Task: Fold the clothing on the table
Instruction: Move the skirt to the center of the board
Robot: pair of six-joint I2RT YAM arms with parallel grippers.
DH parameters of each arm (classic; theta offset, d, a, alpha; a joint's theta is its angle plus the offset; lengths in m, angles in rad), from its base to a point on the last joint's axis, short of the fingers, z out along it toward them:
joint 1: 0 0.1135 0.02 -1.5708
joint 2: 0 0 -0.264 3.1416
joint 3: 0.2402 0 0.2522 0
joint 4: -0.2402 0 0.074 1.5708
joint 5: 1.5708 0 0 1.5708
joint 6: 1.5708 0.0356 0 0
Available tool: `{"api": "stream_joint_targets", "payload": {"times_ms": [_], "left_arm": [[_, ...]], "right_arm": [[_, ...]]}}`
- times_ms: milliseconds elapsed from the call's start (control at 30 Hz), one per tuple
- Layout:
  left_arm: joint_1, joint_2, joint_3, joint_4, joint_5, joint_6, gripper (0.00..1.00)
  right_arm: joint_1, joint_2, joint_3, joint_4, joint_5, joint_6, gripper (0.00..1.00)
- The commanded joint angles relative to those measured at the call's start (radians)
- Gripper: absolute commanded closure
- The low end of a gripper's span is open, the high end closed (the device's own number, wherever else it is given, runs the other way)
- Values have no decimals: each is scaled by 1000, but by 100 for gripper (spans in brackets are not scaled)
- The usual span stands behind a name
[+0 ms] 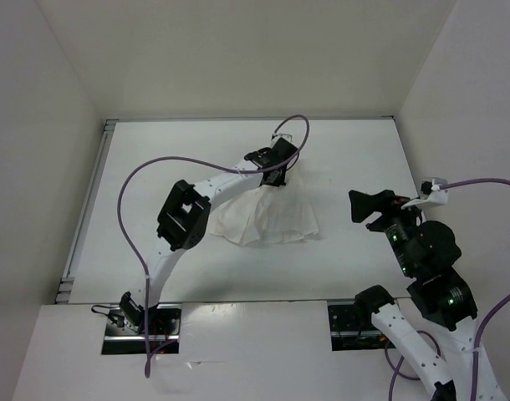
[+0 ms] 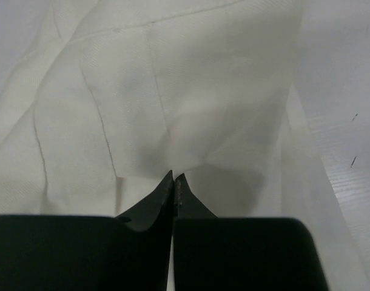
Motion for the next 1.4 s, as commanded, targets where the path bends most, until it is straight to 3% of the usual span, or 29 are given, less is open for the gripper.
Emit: {"api": "stream_joint_targets", "payload": {"times_ms": [0, 133, 233, 300, 333, 367, 400, 433, 500, 567, 667, 800, 1000, 1100, 1167, 1267, 1367], "left_arm": [[-14, -85, 86, -61, -38, -17, 100], [-107, -356, 10, -61, 169, 98, 100], [-158, -631, -195, -40, 262, 30, 100], [-158, -835, -434, -29, 274, -61, 92], [-158, -963, -522, -29, 253, -149, 79], [-158, -1024, -608, -29, 236, -194, 56], [-158, -1079, -694, -29, 211, -236, 47], [-158, -1128, -836, -29, 211, -312, 45], [-149, -1248, -941, -38, 182, -377, 35], [-149, -1337, -1037, -38, 150, -440, 35], [-118, -1402, -1069, -18, 101, -427, 34], [-80, -1342, -1037, 26, 134, -321, 31], [-112, -924, -839, 45, 329, -135, 30], [-135, -672, -721, 143, 429, -52, 30], [-135, -598, -687, 221, 511, -35, 51], [-135, -424, -587, 192, 536, -35, 100], [-126, -383, -588, 181, 536, -44, 100]], "right_arm": [[3, -38, 1, -2, -39, -35, 19], [3, -49, -24, 35, -91, -7, 19], [3, -38, -24, 35, -111, 2, 19], [26, -29, -33, 35, -121, 13, 19], [26, -29, -33, 35, -122, 13, 19], [26, -18, -33, 35, -122, 13, 19], [26, -3, -33, 44, -132, 13, 19], [37, 8, -33, 44, -132, 22, 19], [37, 34, -33, 44, -143, 22, 19], [37, 83, -22, 44, -152, 22, 19], [37, 149, 11, 44, -152, 22, 20], [37, 249, 77, -41, -116, 31, 23], [37, 480, 160, -215, 21, 96, 29], [26, 557, 205, -256, 105, 106, 30], [17, 557, 229, -256, 105, 106, 30], [8, 534, 240, -247, 105, 106, 30], [-2, 525, 240, -258, 115, 106, 30]]}}
